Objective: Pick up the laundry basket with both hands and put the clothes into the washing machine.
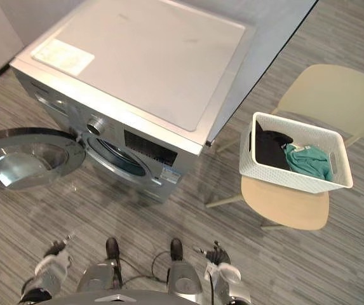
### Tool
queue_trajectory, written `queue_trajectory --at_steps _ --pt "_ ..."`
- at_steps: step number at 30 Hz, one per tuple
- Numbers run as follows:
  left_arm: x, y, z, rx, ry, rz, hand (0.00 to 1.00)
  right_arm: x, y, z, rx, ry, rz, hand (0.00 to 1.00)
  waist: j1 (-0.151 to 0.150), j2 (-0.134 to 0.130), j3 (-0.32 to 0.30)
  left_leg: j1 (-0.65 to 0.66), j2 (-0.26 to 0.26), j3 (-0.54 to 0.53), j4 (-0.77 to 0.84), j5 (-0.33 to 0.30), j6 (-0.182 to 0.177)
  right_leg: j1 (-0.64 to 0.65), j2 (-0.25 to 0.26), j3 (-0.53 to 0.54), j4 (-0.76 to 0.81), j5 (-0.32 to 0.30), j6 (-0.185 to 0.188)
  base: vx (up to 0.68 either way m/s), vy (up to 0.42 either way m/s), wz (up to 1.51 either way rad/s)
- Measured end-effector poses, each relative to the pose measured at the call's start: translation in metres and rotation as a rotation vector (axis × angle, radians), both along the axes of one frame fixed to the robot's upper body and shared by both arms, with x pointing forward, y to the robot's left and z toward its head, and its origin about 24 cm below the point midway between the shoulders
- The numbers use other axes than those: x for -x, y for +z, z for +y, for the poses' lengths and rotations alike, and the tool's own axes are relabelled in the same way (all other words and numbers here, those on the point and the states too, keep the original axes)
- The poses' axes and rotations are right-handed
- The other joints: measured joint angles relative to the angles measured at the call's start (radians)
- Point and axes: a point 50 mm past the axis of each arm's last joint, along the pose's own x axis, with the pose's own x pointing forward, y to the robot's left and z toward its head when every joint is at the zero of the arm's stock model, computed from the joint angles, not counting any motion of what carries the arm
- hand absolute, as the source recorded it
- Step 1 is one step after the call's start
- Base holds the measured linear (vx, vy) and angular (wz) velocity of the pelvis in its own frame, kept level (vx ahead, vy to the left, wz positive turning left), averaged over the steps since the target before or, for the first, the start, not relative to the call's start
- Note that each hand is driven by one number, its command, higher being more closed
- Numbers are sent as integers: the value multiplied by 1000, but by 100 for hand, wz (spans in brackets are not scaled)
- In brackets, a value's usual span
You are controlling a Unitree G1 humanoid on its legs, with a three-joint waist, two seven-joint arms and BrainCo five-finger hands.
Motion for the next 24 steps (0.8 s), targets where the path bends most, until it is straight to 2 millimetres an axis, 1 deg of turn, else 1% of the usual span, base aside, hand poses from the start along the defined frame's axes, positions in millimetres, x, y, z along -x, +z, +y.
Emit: queue_trajectory --at_steps 1,2,3,6,8,9,11,12,13,14,15,16,17,18,19,20,21,22,24 --pt "14 -7 -7 24 -30 54 0 10 -5 -3 -9 -41 42 0 0 2 -6 23 -2 -1 -16 7 0 16 0 -3 2 -4 0 22 -13 4" --pt "20 -10 -10 41 -41 77 0 15 -7 -4 -13 -60 60 0 -1 3 -7 35 -2 -2 -23 9 -1 25 0 -5 3 -6 1 5 -5 11" --pt "27 -13 -14 61 -44 95 0 25 -11 -6 -18 -87 94 0 -2 3 -20 42 -4 -7 -32 14 -1 30 -1 -12 7 -10 1 -11 -1 12" --pt "33 -15 -14 49 -85 128 0 38 -16 -8 -20 -115 146 0 -4 12 -43 57 -5 -18 -43 23 -1 45 -2 -22 13 -14 3 -13 -1 13" --pt "43 -17 -14 64 -57 144 0 46 -18 -8 -29 -137 177 0 -8 24 -57 75 -3 -18 -37 21 -3 63 -2 -22 15 -21 2 -40 9 4" --pt "45 -17 -14 67 -45 146 0 47 -19 -7 -34 -147 179 0 -8 26 -59 70 0 -18 -18 12 -3 65 -2 -22 18 -27 -5 -50 5 4" --pt "48 -18 -16 86 -22 149 0 48 -20 -5 -50 -175 178 0 -6 34 -57 35 15 -23 89 -39 -5 75 2 -22 33 -35 -8 -48 -12 0" --pt "52 -19 -16 87 -22 156 0 48 -19 -6 -54 -194 176 0 -3 46 -54 16 29 -28 169 -78 -6 76 8 -16 51 -45 -10 -94 -23 -13" --pt "60 -21 -20 90 -31 180 0 48 -19 -9 -52 -215 168 0 1 58 -60 2 42 -28 230 -112 -7 76 15 -5 70 -55 -7 -87 -17 -19" --pt "63 -22 -21 93 -33 190 0 45 -18 -10 -50 -220 158 0 4 59 -60 0 47 -28 253 -126 -8 76 18 3 80 -60 -6 -76 14 -22" --pt "68 -23 -24 102 -26 205 0 43 -17 -10 -54 -232 149 0 5 74 -67 -4 50 -27 294 -161 -14 75 19 17 100 -73 1 -60 63 -37" --pt "72 -24 -30 121 -12 213 0 40 -16 -9 -57 -233 136 0 14 86 -75 -20 34 -57 348 -207 -13 58 19 45 119 -77 5 -79 89 -49" --pt "73 -24 -32 129 3 212 0 39 -16 -9 -59 -237 128 0 17 90 -75 -30 26 -75 366 -221 -9 49 23 61 123 -77 5 -93 124 -63" --pt "73 -24 -32 127 5 208 0 33 -14 -7 -64 -234 105 0 20 90 -76 -37 23 -81 379 -236 -1 38 30 88 125 -77 4 -95 132 -64" --pt "72 -23 -28 115 -5 210 0 24 -13 2 -84 -228 78 0 19 77 -82 -40 15 -67 363 -237 0 24 32 121 119 -72 -4 -101 127 -57" --pt "72 -23 -26 104 -19 212 0 23 -13 4 -88 -229 71 0 16 78 -91 -36 12 -60 347 -237 1 21 30 134 112 -69 -10 -71 96 -49" --pt "71 -22 -21 83 -43 216 0 24 -14 9 -99 -230 72 0 10 55 -97 -20 -1 -43 299 -228 10 20 22 149 85 -63 -27 -41 75 -31" --pt "67 -21 -16 60 -74 212 0 27 -16 14 -110 -230 80 0 2 37 -107 0 -18 -36 234 -203 14 19 11 149 55 -61 -50 -16 64 -24" --pt "56 -17 -11 25 -120 181 0 31 -17 18 -121 -234 92 0 0 18 -129 18 -32 -17 151 -163 14 -7 3 149 32 -54 -69 25 36 -20"
